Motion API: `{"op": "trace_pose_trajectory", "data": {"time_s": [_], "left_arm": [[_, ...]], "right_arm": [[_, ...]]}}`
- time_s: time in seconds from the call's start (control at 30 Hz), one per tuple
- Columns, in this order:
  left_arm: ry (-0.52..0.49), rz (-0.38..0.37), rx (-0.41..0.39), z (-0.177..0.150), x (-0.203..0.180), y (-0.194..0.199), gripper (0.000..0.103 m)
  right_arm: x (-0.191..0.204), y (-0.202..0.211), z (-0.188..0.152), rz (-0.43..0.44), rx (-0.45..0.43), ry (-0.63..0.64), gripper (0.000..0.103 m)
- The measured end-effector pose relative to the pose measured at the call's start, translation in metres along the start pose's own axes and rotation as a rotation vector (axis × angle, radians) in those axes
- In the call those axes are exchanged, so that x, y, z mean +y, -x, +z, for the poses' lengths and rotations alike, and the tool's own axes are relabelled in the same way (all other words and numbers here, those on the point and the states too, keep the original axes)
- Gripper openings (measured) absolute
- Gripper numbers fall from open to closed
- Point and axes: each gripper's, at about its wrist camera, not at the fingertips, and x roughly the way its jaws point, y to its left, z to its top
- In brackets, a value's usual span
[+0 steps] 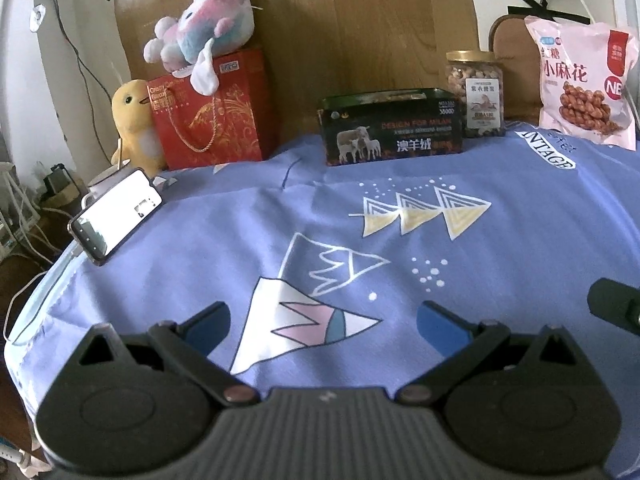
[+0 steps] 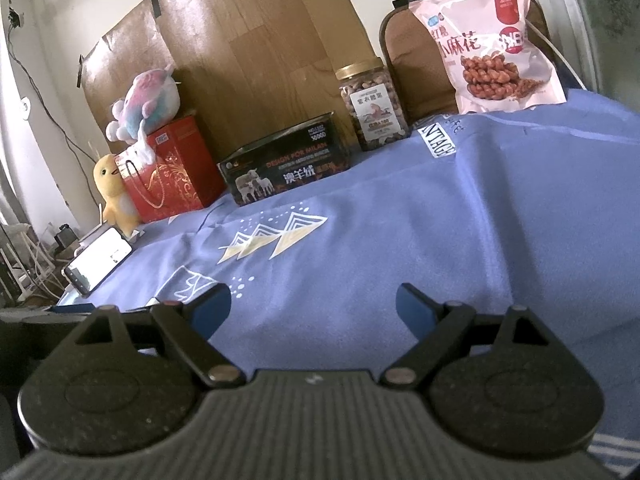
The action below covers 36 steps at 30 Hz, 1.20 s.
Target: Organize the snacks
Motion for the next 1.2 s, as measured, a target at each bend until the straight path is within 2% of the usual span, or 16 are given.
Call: {"op": "trace_pose_trajectory", "data": {"time_s": [0.47, 1.2], "left_arm": [[0.011, -0.016, 0.009, -0.0005, 0.0004, -0.0028, 0.103], [0.01, 0.017, -0.041, -0.0025, 0.0, 0.002, 0.103]], "right_arm": [[0.0009, -0.002, -0.0024, 0.002, 0.01, 0.002, 0.092], [0.0001, -0.0002, -0.0045, 0.0, 0.004, 0.0, 0.092]]}}
